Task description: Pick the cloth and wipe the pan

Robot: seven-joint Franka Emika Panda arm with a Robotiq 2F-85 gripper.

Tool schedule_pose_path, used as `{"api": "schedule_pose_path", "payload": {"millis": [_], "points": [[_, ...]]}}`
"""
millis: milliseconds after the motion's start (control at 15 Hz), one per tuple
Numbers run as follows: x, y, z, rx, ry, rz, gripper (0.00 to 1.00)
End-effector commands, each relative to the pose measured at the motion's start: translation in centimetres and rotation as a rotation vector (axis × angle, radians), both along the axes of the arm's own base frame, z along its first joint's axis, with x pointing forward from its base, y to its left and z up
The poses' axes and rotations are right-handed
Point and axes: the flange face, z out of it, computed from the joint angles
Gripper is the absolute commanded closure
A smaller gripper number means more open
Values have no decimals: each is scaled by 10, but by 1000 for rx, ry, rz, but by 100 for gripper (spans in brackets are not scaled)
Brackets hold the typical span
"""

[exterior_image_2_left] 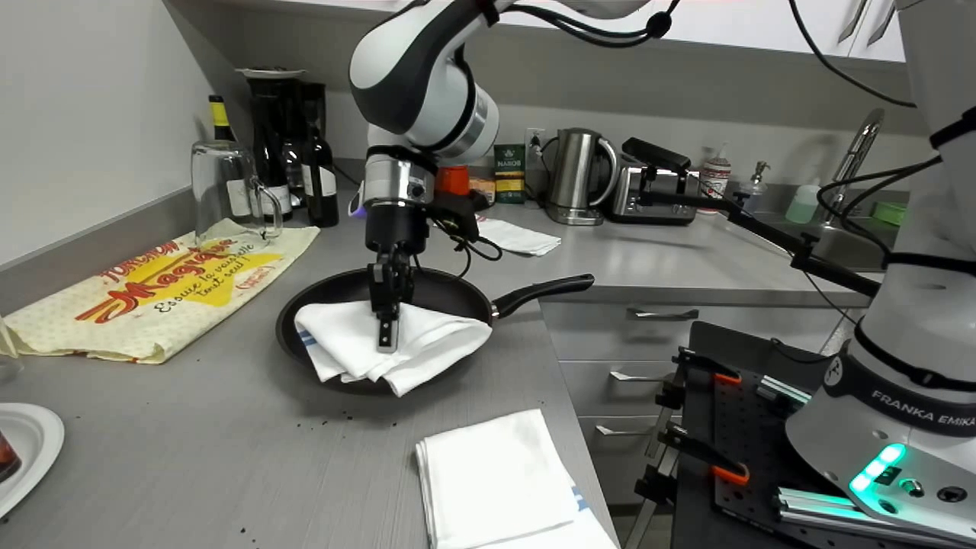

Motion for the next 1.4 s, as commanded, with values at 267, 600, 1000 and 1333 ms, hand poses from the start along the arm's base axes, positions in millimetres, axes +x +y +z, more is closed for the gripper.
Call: {"api": "schedule_pose_path", "payload": {"millis": [267, 600, 1000, 1333], "points": [[31, -12, -19, -6, -5, 8, 95], [25, 0, -36, 3, 26, 27, 95], [18, 3, -54, -47, 33, 54, 95], [17, -4, -56, -194, -26, 122, 95]]}}
